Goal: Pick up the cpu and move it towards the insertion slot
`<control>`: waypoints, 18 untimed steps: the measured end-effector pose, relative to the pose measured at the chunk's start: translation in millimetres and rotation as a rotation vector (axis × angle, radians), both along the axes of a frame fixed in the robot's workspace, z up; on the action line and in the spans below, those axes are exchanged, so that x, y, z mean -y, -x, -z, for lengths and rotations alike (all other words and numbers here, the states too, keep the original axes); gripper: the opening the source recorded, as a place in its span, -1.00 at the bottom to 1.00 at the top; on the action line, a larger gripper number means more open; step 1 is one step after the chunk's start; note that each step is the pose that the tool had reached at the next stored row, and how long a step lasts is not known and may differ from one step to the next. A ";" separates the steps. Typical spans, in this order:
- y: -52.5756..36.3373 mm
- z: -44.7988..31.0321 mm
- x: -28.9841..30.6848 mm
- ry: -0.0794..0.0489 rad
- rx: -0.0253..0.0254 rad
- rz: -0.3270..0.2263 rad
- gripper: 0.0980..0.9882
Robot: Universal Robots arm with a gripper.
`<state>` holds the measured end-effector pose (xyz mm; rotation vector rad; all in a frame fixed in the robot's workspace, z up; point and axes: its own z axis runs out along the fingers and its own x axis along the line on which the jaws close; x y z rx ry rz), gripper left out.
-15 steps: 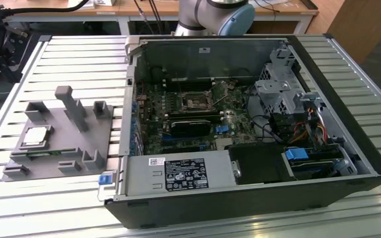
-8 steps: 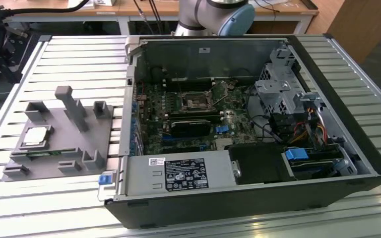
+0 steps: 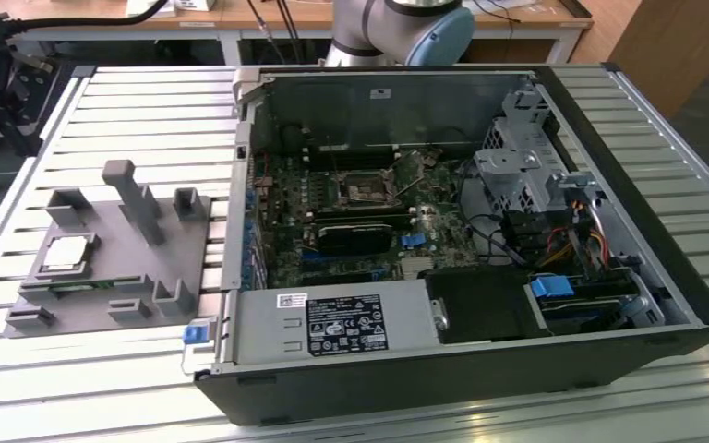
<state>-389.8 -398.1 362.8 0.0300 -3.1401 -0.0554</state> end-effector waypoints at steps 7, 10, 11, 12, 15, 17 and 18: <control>0.1 2.7 0.2 0.000 -0.0001 0.000 -0.98; 0.2 4.0 0.2 0.000 -0.0001 0.000 -0.98; 0.2 4.3 0.2 0.000 -0.0001 0.000 -0.96; 0.2 4.7 0.3 0.000 -0.0001 0.000 -0.96; 0.2 5.7 0.7 0.000 -0.0001 0.000 -0.70; 0.4 6.4 1.9 0.000 0.0000 0.000 -0.43; 0.8 7.0 2.5 0.000 0.0000 0.000 -0.43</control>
